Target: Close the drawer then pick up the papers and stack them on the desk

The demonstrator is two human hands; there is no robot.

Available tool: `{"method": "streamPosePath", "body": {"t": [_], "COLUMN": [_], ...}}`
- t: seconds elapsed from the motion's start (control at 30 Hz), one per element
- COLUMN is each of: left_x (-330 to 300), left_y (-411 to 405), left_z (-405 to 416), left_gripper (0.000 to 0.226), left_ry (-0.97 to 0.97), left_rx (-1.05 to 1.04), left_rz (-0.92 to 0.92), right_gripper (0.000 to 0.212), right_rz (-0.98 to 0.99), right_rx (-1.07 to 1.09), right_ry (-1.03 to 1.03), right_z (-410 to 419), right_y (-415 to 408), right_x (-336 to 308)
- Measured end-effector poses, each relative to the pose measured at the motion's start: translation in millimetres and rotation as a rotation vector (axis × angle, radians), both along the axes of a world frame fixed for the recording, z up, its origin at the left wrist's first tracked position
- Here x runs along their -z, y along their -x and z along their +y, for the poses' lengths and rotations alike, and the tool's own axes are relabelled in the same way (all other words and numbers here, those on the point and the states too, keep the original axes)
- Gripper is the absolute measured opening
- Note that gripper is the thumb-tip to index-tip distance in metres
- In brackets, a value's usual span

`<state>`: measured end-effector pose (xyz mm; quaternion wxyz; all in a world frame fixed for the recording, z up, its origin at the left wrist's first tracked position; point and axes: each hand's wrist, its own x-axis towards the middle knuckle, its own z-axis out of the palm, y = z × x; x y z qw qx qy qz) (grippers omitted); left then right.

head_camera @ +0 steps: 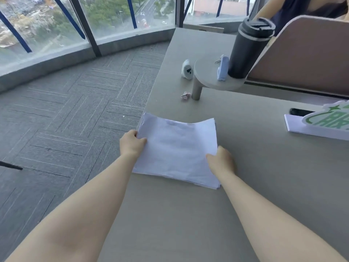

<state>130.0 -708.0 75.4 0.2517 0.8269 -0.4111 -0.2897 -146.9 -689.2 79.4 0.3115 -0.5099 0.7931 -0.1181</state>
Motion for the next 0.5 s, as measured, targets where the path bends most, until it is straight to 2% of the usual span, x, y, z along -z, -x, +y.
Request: {"method": "streamPosePath", "body": {"t": [0.13, 0.2, 0.3, 0.43, 0.47, 0.5], "left_x": [9, 7, -5, -29, -37, -40], "left_y": [3, 3, 11, 32, 41, 49], "left_z": [4, 10, 39, 107, 136, 156], "left_gripper": [0.053, 0.049, 0.035, 0.017, 0.017, 0.03], "left_ry": [0.045, 0.116, 0.279, 0.327, 0.316, 0.335], "left_rx": [-0.024, -0.028, -0.031, 0.084, 0.113, 0.131], "left_rz": [-0.108, -0.144, -0.101, -0.017, 0.025, 0.049], "right_gripper": [0.05, 0.055, 0.042, 0.038, 0.033, 0.027], "right_rz": [0.189, 0.206, -0.02, -0.388, -0.453, -0.536], "right_rx": [0.063, 0.12, 0.225, 0.209, 0.216, 0.229], "right_ry": [0.041, 0.04, 0.034, 0.061, 0.043, 0.018], "right_z": [5, 9, 30, 83, 104, 120], "right_y": [3, 7, 16, 35, 43, 50], "right_x": [4, 0, -16, -48, -56, -67]}}
